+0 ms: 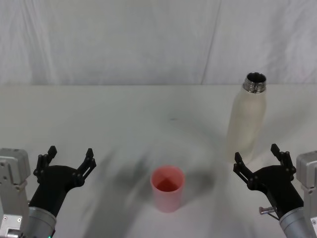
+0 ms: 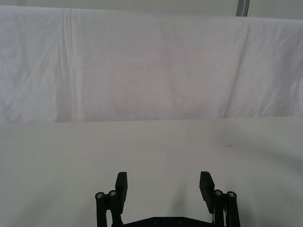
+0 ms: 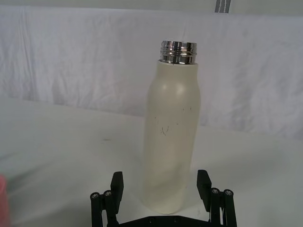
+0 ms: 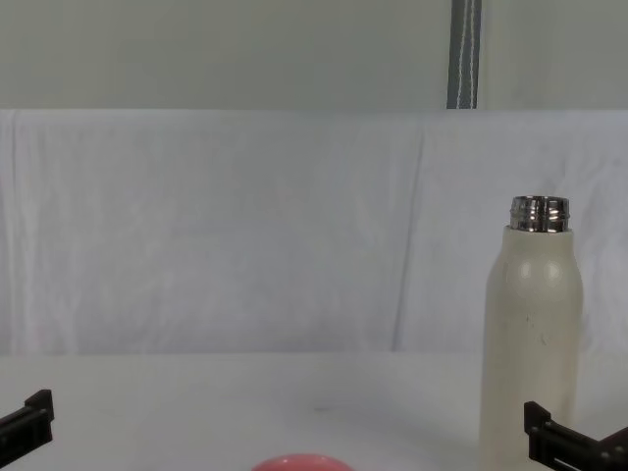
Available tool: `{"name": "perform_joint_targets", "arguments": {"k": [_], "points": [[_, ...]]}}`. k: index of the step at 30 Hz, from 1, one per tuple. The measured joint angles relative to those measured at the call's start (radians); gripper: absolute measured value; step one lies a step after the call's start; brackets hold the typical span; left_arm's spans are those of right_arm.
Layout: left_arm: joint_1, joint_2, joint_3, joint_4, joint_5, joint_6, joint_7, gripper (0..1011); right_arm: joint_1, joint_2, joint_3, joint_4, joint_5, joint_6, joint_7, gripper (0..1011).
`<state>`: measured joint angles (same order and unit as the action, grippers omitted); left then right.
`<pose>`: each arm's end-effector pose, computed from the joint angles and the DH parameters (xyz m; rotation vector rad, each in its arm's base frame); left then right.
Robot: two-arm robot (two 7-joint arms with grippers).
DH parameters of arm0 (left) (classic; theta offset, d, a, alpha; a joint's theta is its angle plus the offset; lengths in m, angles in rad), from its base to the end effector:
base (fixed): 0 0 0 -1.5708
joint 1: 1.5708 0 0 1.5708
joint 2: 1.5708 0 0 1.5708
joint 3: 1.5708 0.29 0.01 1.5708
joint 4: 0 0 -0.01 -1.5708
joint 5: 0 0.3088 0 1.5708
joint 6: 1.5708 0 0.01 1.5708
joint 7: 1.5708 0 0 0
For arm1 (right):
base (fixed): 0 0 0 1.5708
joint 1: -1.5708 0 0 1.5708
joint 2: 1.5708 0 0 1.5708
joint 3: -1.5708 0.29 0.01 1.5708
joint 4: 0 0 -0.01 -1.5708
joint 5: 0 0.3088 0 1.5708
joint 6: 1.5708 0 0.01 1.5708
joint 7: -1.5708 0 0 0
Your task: Grasp the thermos with one hand and pour water into the cup lid.
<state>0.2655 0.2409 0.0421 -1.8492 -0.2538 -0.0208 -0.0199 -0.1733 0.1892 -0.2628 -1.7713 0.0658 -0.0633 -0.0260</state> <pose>0.2529 0.0375 -0.2853 -0.0380 0.0141 1.4461 0.2658 0.0384 -0.2976 -0.0036 -0.0885 -1.3016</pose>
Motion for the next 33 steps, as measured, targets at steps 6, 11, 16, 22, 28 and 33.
{"name": "perform_joint_targets", "arguments": {"k": [6, 11, 16, 22, 28, 33], "points": [[0.000, 0.000, 0.000, 0.000, 0.000, 0.000, 0.000, 1001, 0.000, 0.000, 0.000, 0.000, 0.000, 0.000, 0.000, 1002], [0.000, 0.000, 0.000, 0.000, 0.000, 0.000, 0.000, 1001, 0.000, 0.000, 0.000, 0.000, 0.000, 0.000, 0.000, 1002], [0.000, 0.000, 0.000, 0.000, 0.000, 0.000, 0.000, 1001, 0.000, 0.000, 0.000, 0.000, 0.000, 0.000, 0.000, 1002], [0.000, 0.000, 0.000, 0.000, 0.000, 0.000, 0.000, 1001, 0.000, 0.000, 0.000, 0.000, 0.000, 0.000, 0.000, 1002], [0.000, 0.000, 0.000, 0.000, 0.000, 0.000, 0.000, 1001, 0.000, 0.000, 0.000, 0.000, 0.000, 0.000, 0.000, 1002], [0.000, 0.000, 0.000, 0.000, 0.000, 0.000, 0.000, 1001, 0.000, 0.000, 0.000, 0.000, 0.000, 0.000, 0.000, 1002]]}}
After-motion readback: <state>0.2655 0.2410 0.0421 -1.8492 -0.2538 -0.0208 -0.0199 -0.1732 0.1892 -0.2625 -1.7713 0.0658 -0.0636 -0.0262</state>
